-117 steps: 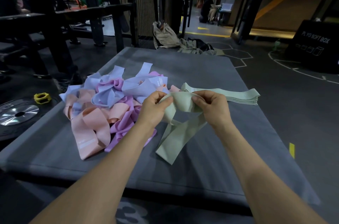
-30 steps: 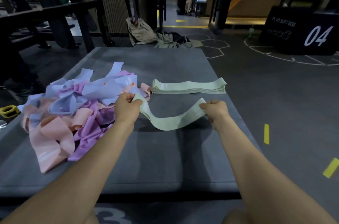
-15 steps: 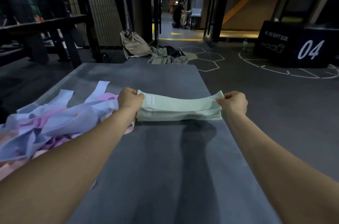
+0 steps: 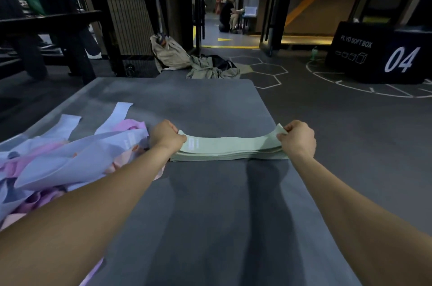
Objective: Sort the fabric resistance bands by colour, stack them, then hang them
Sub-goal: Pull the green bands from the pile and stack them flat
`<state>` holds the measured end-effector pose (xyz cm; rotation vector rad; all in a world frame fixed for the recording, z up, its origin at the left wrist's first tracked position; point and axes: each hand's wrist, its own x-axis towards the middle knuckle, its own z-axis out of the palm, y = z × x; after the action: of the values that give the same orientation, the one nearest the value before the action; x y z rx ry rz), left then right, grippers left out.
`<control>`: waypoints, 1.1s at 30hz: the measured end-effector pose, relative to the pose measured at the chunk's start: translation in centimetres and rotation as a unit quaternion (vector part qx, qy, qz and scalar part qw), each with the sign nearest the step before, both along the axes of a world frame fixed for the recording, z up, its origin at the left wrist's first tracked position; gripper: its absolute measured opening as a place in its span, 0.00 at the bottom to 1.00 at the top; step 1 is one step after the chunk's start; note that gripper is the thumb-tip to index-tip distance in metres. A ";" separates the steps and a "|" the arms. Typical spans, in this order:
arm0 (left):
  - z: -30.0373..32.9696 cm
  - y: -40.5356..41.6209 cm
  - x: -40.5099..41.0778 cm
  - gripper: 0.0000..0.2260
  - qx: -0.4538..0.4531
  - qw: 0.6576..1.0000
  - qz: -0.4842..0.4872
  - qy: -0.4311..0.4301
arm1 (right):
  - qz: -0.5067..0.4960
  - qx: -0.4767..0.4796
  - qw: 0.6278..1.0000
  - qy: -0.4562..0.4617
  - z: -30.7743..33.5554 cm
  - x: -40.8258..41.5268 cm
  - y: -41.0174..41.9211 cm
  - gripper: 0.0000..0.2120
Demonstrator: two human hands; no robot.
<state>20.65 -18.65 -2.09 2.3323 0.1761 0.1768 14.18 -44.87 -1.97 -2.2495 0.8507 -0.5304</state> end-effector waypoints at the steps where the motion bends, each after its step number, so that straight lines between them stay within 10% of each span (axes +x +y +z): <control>1: 0.0 0.0 -0.1 0.05 0.006 1.000 -0.001 -0.002 | 0.003 -0.005 1.000 0.003 -0.2 0.0 0.0 0.09; 17: -1.1 0.5 0.6 0.14 0.038 0.995 -0.059 -0.064 | 0.050 -0.163 0.985 0.012 -1.1 -0.2 0.2 0.18; 24: -0.3 3.2 0.2 0.28 0.121 0.953 -0.278 -0.015 | 0.414 -0.192 0.884 0.096 0.0 0.7 3.6 0.35; 33: -1.0 3.5 1.8 0.30 0.131 0.945 -0.297 0.036 | 0.410 -0.164 0.884 0.153 -0.4 2.5 4.7 0.38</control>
<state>22.47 -15.10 -3.08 2.5402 -0.5453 -0.1989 16.71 -40.17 -2.39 -2.7612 -0.1356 0.0988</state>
